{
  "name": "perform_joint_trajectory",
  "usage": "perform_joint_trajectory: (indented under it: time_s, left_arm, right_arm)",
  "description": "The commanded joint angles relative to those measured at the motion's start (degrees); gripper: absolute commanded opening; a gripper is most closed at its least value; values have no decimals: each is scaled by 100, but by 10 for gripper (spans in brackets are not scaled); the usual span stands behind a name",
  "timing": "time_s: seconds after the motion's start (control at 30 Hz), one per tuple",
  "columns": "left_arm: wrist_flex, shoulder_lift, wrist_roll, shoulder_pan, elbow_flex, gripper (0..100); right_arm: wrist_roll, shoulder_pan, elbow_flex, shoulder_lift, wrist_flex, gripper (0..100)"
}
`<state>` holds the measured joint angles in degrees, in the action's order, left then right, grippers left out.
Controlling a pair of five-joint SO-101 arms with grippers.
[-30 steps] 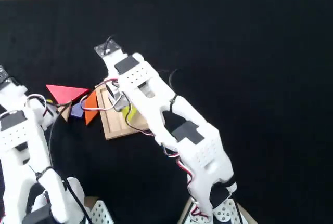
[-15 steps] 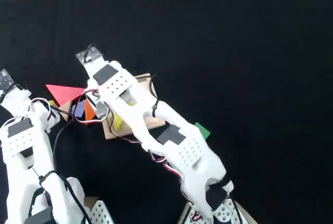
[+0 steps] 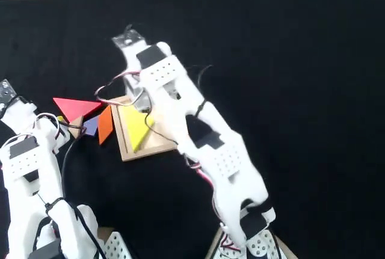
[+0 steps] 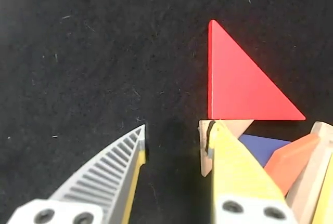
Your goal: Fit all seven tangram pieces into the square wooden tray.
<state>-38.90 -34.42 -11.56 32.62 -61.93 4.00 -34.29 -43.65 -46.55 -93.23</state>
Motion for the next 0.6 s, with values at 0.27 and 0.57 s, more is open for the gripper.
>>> perform_joint_trajectory:
  time_s: [0.27,0.57]
  left_arm:
    - [88,-105,53,-75,-4,201]
    - [88,-105,53,-75,-4,200]
  right_arm:
    - [-70,-413,-338,-787,88,11]
    - [-229,-237,-1455,-708,-747,11]
